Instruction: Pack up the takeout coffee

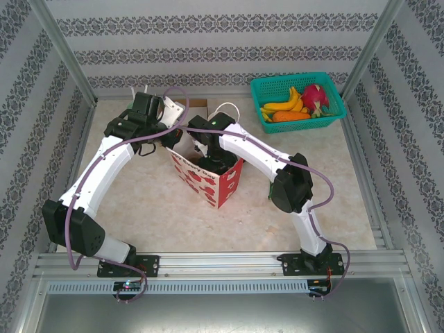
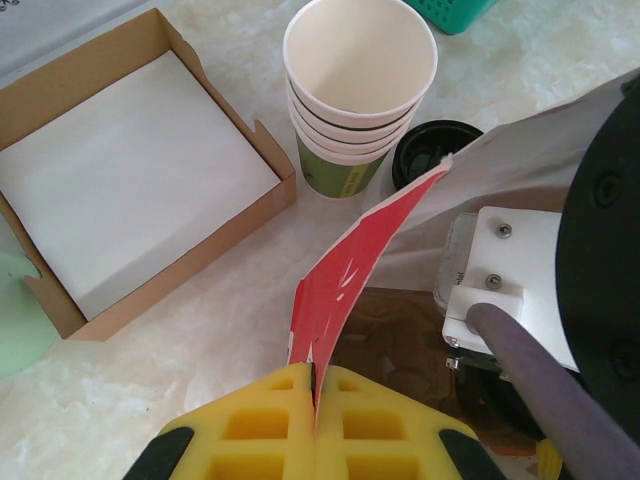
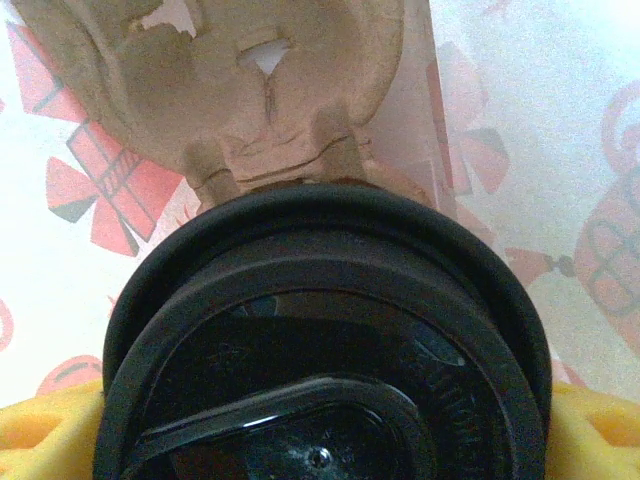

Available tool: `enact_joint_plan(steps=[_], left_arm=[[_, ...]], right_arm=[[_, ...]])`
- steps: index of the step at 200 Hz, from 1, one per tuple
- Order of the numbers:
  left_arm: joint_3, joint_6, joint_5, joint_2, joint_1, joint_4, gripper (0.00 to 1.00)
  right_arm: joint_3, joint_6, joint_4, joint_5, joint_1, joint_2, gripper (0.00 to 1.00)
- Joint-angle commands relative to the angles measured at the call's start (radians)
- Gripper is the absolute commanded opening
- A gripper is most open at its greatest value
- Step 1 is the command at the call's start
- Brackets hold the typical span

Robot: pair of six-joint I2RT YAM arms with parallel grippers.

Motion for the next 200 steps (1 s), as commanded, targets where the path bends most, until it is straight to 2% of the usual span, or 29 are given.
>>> enact_joint_plan(steps=[1,200], left_arm=[[0.003,0.014,-0.010,-0.019,-0.002,0.020,0.00],[0.004,0.015,-0.009,-0.016,-0.002,0.021,0.00]], right_arm=[[-0.027,0.018,0.014,0.000,-0.009,-0.012,0.45],[-0.039,0.017,0.022,-0.004,-0.012,-0.011,0.45]])
